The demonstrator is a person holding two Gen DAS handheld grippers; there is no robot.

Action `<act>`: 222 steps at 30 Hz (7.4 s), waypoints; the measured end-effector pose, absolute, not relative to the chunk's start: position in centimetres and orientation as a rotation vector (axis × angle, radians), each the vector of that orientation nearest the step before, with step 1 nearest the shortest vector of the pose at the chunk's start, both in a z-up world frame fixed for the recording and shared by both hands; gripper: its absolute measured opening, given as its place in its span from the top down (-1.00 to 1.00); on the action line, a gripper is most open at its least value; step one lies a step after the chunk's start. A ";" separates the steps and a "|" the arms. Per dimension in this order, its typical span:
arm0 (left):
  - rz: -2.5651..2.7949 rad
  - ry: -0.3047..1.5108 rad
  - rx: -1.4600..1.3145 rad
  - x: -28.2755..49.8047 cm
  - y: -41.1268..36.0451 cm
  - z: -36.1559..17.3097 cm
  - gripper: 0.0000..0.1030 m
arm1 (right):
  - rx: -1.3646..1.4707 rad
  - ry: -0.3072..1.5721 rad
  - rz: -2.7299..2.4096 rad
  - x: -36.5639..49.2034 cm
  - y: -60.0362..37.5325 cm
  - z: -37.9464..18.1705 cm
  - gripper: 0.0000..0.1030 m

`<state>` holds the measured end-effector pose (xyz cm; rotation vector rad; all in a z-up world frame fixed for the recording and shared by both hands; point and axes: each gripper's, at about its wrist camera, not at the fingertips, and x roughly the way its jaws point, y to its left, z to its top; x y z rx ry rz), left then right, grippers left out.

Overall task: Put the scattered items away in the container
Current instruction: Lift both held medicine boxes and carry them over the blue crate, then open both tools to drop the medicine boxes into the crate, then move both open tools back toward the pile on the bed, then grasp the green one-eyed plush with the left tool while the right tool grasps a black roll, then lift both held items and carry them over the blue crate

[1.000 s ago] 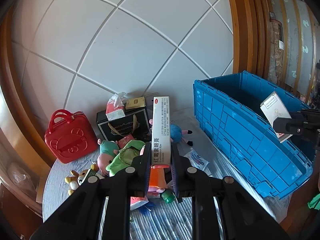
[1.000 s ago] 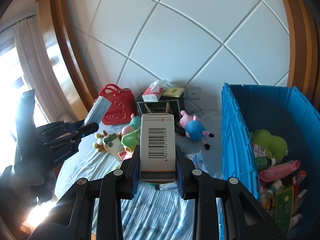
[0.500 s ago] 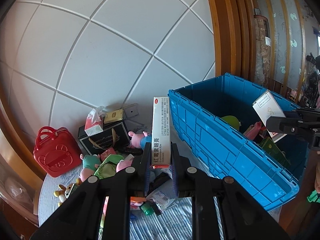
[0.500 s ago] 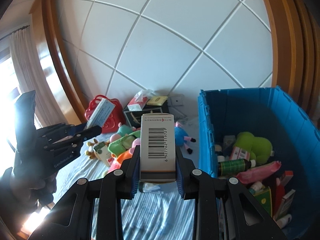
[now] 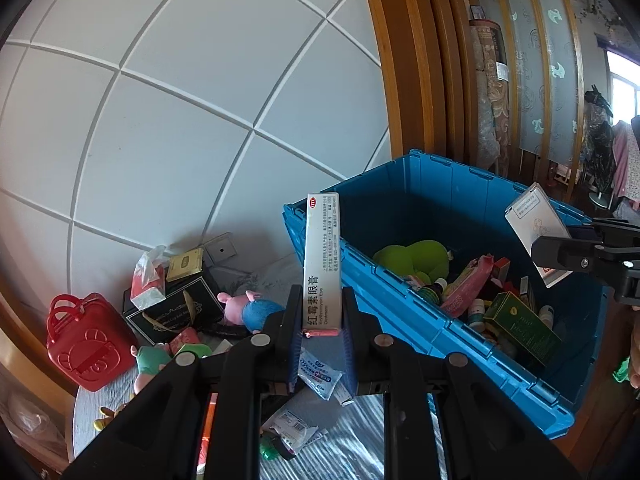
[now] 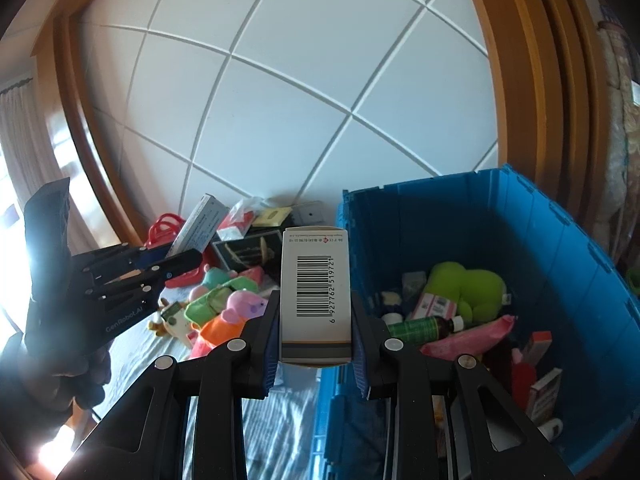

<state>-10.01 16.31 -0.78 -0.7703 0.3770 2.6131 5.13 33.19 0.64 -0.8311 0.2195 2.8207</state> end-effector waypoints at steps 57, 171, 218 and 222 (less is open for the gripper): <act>2.465 0.282 -0.939 -18.1 28.9 -3.3 -0.89 | -0.727 0.381 2.527 9.7 47.1 -0.4 -0.99; 2.499 -0.098 -1.510 -8.5 -22.0 -37.8 -0.14 | -1.486 0.212 2.204 -20.9 20.2 -40.2 0.47; 2.658 -0.060 -1.403 -5.2 -19.6 -28.4 -0.09 | -1.514 0.312 2.343 -13.1 14.6 -32.5 0.66; 2.690 -0.060 -1.367 -4.9 -19.3 -26.2 -0.09 | -1.504 0.299 2.373 -12.4 14.2 -30.6 0.66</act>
